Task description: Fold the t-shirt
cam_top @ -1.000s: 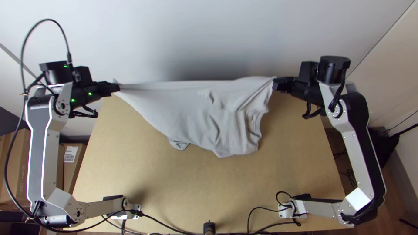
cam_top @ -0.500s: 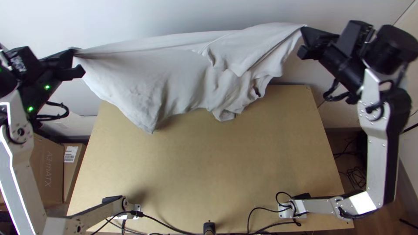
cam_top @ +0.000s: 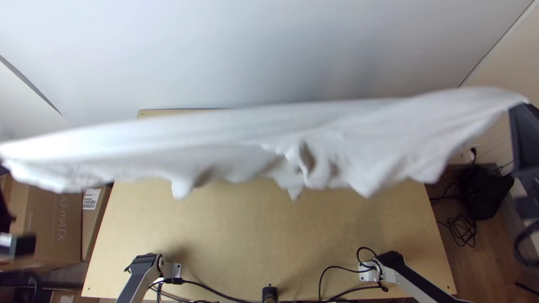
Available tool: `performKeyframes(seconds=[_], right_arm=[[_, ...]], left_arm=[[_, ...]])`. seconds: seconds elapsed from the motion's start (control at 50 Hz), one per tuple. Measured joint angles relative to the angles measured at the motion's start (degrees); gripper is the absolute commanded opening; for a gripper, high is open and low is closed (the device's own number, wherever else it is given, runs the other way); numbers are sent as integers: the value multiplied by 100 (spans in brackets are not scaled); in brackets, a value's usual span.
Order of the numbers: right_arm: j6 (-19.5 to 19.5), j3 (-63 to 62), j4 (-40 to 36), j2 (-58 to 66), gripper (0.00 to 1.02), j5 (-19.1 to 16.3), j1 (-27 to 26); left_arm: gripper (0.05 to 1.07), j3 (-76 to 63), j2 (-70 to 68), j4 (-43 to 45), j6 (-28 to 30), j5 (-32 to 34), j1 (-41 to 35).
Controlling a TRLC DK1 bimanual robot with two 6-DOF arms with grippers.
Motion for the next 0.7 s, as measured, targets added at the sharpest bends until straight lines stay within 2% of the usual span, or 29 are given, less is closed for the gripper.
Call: performKeyframes(seconds=[0.18,0.32,0.5,0.56,0.7], right_arm=[[105,-7,-361,-262,2,-44,-2],[192,-658,-363,-328,2,-37,0],[649,-3289,245,-785,2,116,326],[721,-4330,544,-925,2,48,352],[861,-6330,1290,-1016,2,-81,380]], left_arm=[[8,-264,-385,-487,-144,7,-105],[8,-1576,-645,-741,-170,24,-568],[8,-4011,-968,-708,-160,98,-793],[8,-4771,-997,-588,-98,306,-811],[8,-6448,-837,372,96,531,-809]])
